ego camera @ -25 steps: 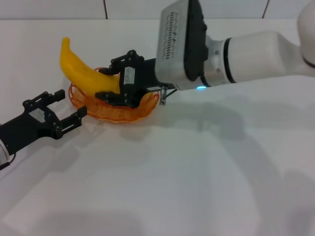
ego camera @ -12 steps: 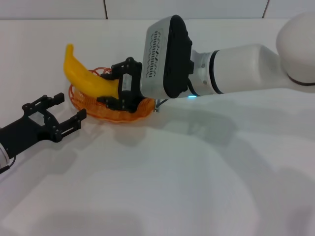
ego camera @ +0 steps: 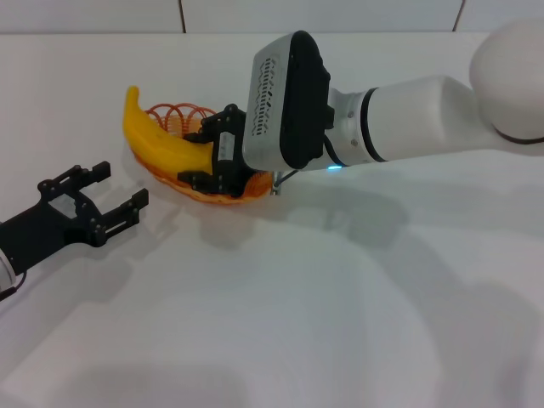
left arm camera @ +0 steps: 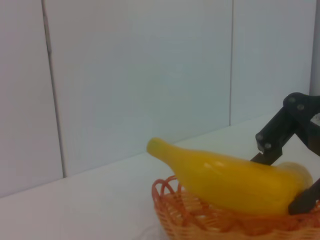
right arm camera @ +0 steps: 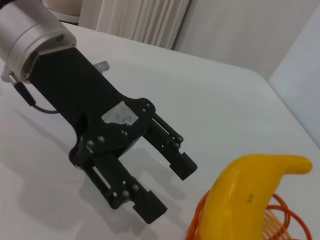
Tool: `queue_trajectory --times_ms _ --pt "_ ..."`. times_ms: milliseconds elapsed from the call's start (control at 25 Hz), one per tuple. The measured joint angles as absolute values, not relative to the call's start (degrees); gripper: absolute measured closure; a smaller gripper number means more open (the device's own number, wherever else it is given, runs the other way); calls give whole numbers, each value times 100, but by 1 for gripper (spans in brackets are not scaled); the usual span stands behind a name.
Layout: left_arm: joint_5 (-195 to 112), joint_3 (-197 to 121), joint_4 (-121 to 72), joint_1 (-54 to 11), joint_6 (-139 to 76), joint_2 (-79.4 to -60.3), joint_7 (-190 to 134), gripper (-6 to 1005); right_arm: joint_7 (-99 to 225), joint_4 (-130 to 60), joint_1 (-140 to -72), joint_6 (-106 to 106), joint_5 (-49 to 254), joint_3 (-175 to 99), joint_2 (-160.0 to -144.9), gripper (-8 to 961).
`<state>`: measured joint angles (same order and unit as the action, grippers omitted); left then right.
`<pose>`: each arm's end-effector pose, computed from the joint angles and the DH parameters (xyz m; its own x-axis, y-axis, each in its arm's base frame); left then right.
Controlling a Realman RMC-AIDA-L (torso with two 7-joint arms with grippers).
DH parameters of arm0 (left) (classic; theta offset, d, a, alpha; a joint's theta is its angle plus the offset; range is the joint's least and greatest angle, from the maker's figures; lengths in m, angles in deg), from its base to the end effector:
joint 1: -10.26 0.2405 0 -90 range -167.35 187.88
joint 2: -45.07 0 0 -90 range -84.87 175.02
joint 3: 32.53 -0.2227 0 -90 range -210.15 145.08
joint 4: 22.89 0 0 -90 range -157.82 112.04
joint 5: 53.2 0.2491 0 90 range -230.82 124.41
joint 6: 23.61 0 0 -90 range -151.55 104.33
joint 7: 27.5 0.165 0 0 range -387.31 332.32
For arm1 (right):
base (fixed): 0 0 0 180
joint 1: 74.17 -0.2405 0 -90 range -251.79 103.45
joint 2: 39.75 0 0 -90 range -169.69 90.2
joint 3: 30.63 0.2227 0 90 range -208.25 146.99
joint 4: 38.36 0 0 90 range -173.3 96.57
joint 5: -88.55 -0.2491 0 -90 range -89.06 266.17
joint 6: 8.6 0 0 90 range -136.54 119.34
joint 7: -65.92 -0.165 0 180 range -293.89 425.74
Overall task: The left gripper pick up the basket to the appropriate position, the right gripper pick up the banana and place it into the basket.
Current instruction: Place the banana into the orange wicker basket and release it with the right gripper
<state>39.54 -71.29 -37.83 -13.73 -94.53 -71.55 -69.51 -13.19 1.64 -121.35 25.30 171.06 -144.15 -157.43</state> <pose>-0.3379 0.3319 -0.0291 0.8206 0.1801 0.5424 0.5032 -0.6778 -0.5362 0.1022 0.4039 -0.1618 0.9871 0.1455 -0.0668 0.1122 -0.9265 -0.3591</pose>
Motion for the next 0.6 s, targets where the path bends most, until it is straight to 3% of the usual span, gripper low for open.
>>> queue_trajectory --times_ms 600 --pt "3973 -7130 -3784 -1377 -9453 -7155 -6951 243 -1293 277 -12119 2532 17132 -14574 -15752 427"
